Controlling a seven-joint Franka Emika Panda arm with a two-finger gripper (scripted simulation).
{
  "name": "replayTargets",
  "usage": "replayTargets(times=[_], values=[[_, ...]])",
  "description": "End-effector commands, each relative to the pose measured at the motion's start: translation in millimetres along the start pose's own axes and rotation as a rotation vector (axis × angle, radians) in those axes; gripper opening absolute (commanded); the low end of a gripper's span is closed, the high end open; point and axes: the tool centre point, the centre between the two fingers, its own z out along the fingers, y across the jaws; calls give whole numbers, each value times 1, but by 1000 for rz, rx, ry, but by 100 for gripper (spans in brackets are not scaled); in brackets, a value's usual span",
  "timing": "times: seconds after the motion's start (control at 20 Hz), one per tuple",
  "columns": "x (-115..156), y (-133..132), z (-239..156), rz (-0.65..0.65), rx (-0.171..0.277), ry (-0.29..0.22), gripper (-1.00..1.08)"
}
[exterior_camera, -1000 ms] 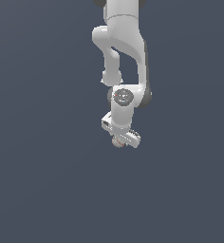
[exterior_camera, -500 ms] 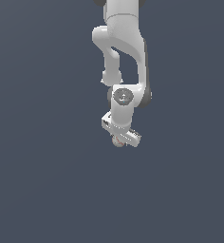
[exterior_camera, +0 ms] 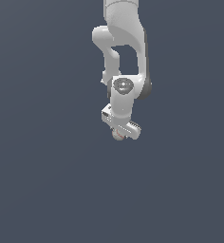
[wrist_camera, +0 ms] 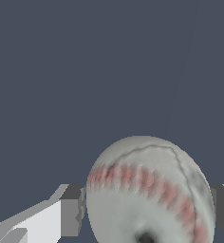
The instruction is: Pick up the object and move it to a goal position.
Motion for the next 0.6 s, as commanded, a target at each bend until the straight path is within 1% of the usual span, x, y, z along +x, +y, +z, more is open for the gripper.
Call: replayTargets(times=[0.0, 0.55], values=[[-8, 6, -12, 0, 2, 2, -100], [-52, 40, -73, 0, 2, 1, -100]])
